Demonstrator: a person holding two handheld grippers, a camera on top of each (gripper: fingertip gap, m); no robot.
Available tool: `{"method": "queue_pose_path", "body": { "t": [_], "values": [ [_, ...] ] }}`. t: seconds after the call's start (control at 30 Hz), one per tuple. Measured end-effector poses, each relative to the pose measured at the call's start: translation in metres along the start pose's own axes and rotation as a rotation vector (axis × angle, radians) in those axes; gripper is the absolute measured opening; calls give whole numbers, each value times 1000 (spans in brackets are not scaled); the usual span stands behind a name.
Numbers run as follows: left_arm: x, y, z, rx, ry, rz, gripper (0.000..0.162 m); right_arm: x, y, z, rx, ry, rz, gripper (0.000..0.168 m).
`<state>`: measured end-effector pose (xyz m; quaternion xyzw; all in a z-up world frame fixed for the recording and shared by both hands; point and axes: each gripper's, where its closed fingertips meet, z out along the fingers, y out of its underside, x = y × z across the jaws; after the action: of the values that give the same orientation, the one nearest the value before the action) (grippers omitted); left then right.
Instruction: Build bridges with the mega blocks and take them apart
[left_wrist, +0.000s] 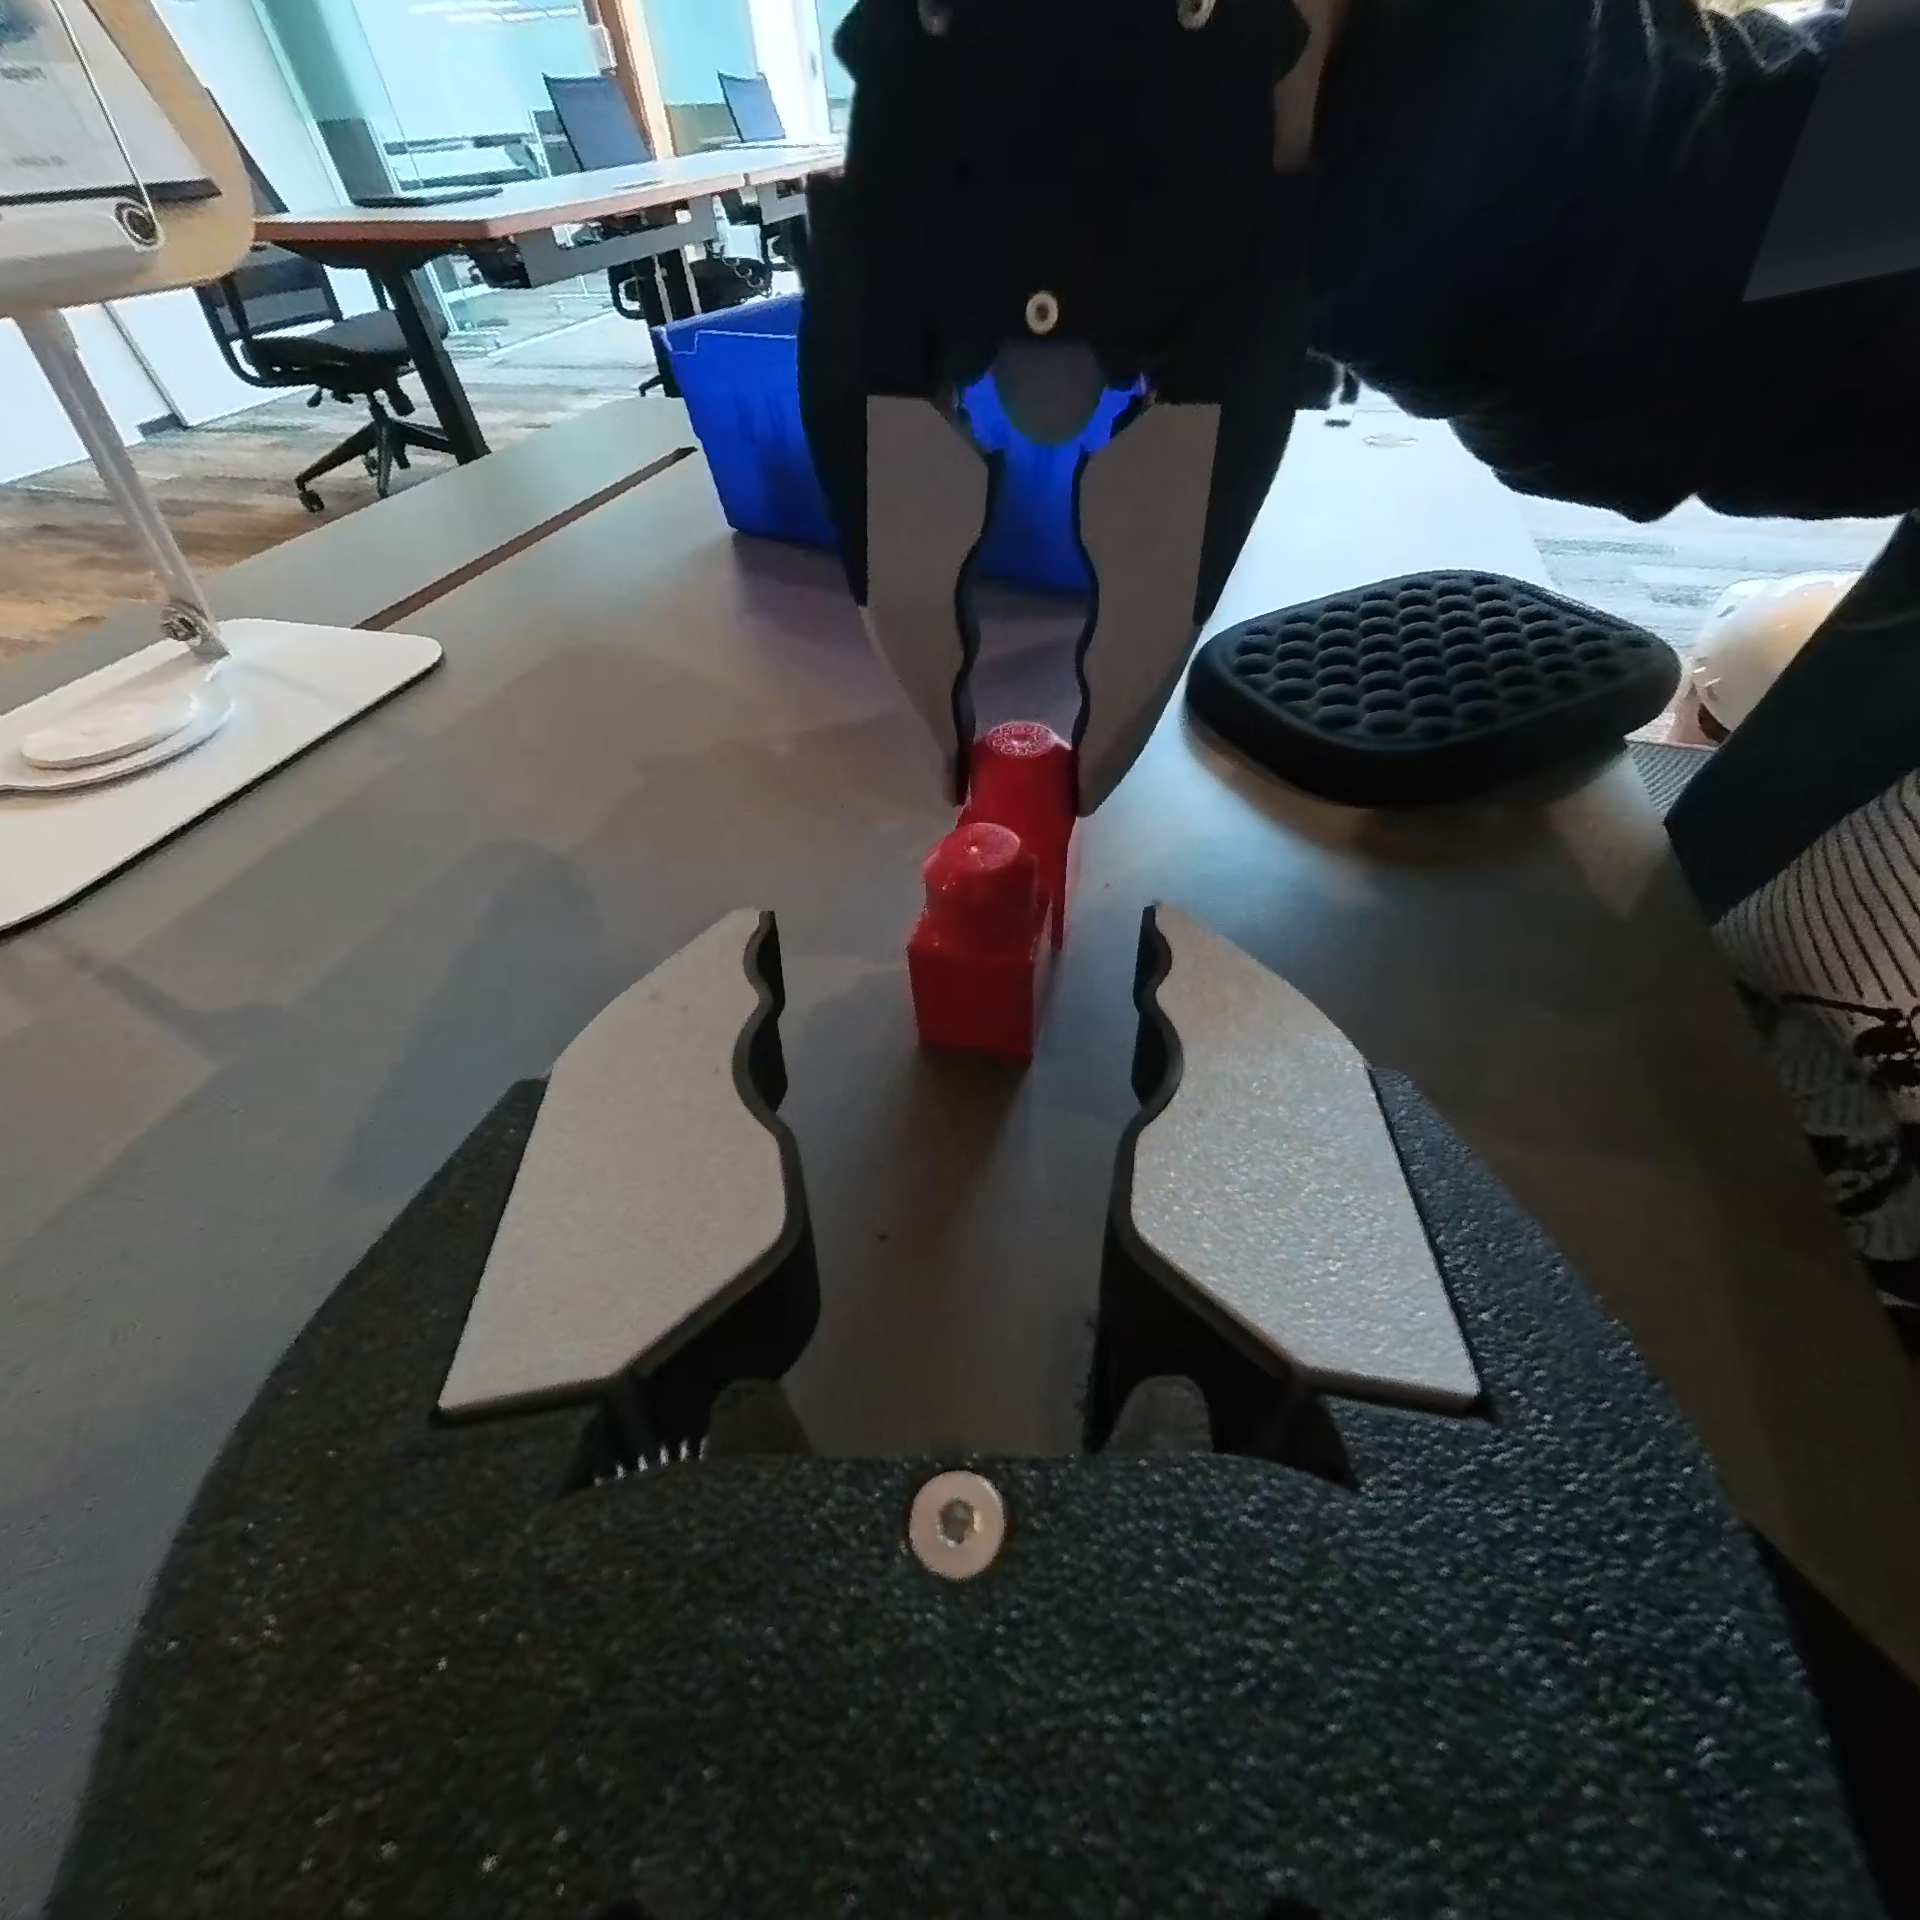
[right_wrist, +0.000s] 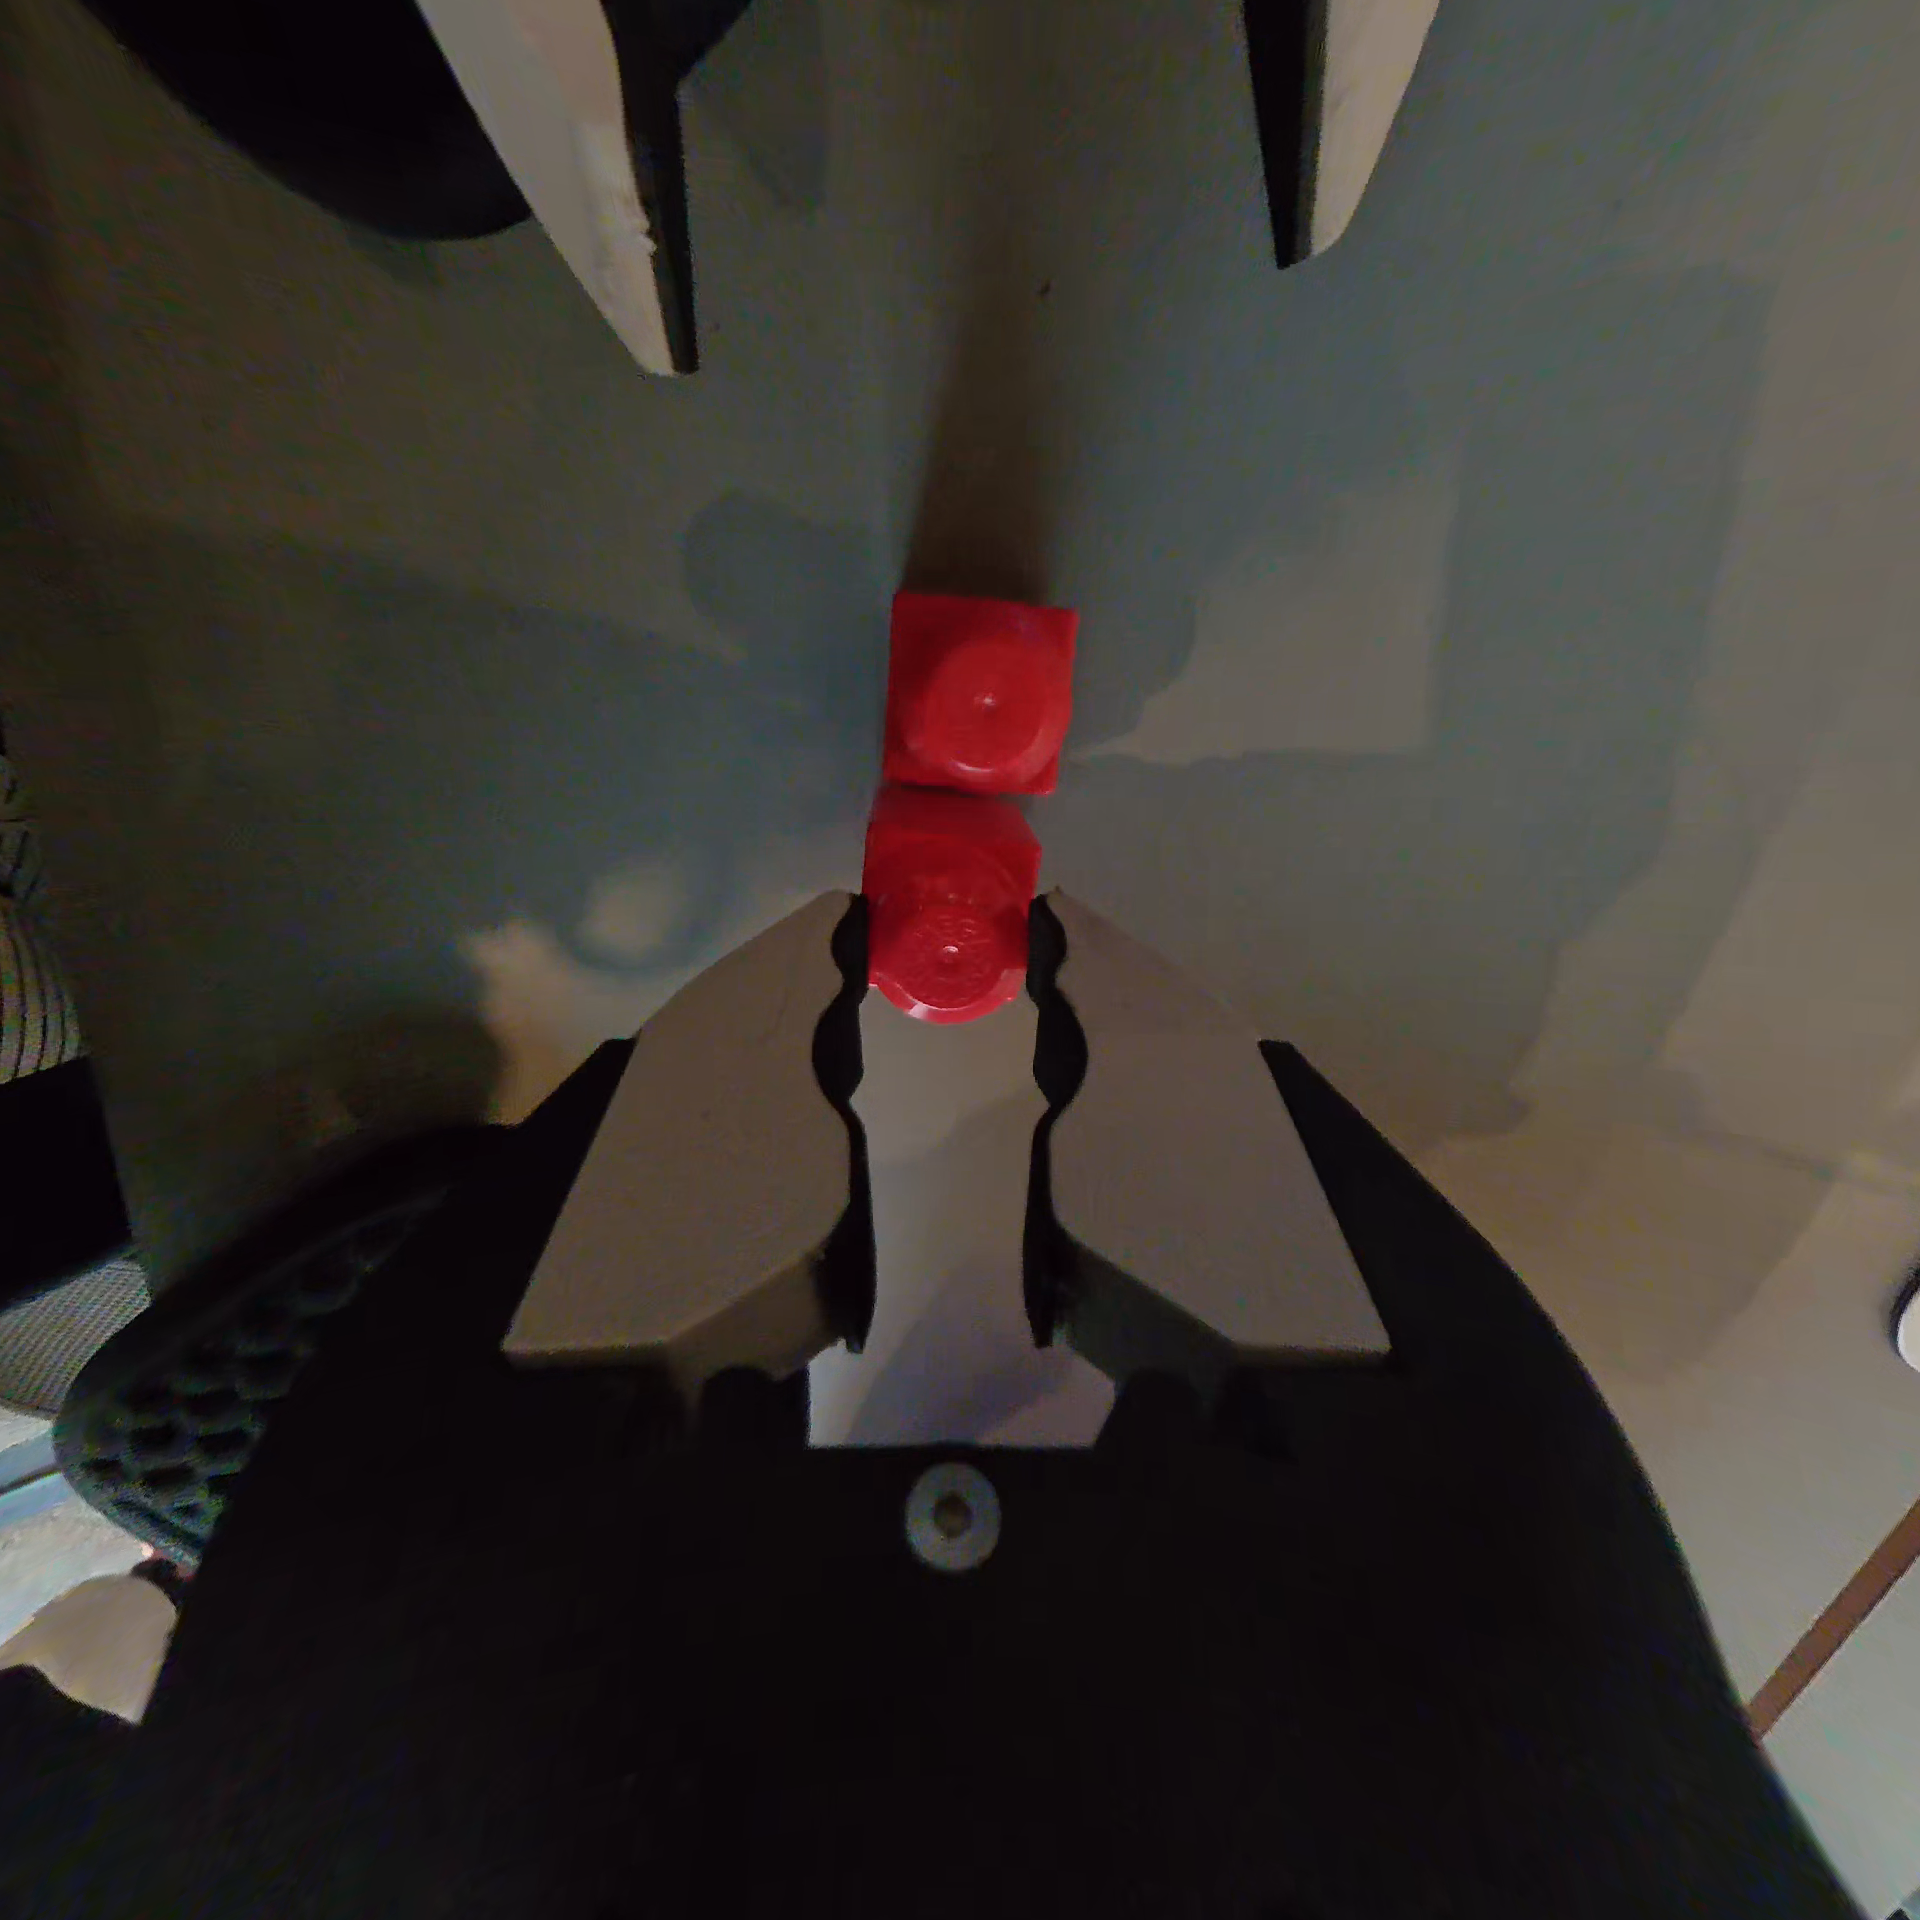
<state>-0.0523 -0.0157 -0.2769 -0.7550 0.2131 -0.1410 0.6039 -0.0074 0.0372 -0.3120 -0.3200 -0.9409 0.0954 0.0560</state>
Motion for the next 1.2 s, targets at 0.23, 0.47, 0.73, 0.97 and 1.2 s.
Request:
{"method": "queue_pose_path", "body": {
  "t": [0.23, 0.47, 0.73, 0.97, 1.2],
  "values": [
    [2, 6, 3, -31, 1, 28, 65, 0, -2, 4, -5, -23, -32, 29],
    [1, 6, 2, -28, 1, 24, 65, 3, -5, 6, -1, -34, -49, 29],
    [2, 12, 5, -62, 5, 32, 64, 4, -6, 6, 7, -41, -37, 29],
    [2, 12, 5, -64, 7, 34, 64, 3, -8, 6, 10, -47, -36, 29],
    [2, 13, 5, -66, 6, 36, 64, 4, -8, 7, 3, -51, -28, 29]
  ]
}}
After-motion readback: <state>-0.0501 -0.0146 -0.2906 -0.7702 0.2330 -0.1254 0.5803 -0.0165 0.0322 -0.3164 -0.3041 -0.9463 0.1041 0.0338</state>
